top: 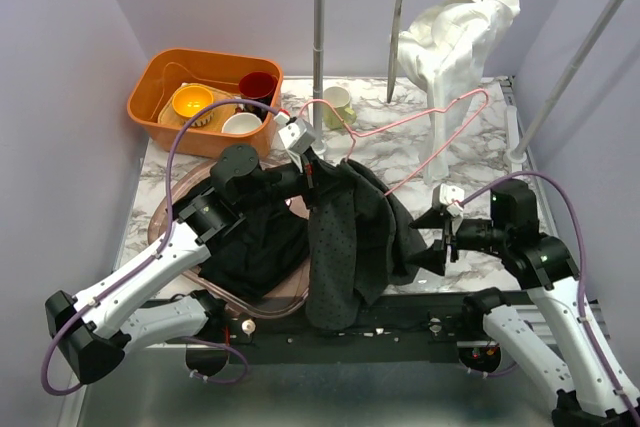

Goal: Place the skirt on the hanger

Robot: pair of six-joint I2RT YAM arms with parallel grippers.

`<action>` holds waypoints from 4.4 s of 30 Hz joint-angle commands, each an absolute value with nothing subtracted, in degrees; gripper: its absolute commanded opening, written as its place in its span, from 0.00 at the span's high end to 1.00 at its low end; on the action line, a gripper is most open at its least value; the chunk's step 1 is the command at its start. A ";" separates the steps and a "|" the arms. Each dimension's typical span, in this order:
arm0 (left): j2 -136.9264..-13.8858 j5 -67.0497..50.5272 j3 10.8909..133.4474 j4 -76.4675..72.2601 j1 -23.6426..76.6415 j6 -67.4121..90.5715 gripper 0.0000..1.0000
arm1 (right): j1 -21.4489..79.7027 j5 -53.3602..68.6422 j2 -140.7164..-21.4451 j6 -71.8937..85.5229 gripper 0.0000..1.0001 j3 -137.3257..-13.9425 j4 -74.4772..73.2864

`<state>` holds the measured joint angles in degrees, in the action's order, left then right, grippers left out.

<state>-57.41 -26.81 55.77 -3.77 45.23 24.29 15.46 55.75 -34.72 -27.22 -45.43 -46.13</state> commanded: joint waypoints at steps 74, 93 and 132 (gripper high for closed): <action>-49.83 -17.49 52.38 18.45 47.28 -14.14 1.00 | 6.86 3.60 -41.75 -10.28 0.99 -69.96 -34.98; -63.45 8.69 63.19 32.51 59.41 -24.25 1.00 | 6.85 13.88 -41.84 -19.51 0.99 -76.02 -46.23; -79.81 -5.45 69.96 17.49 64.60 -13.97 1.00 | 7.91 50.97 -43.24 -33.38 0.99 -74.55 -66.69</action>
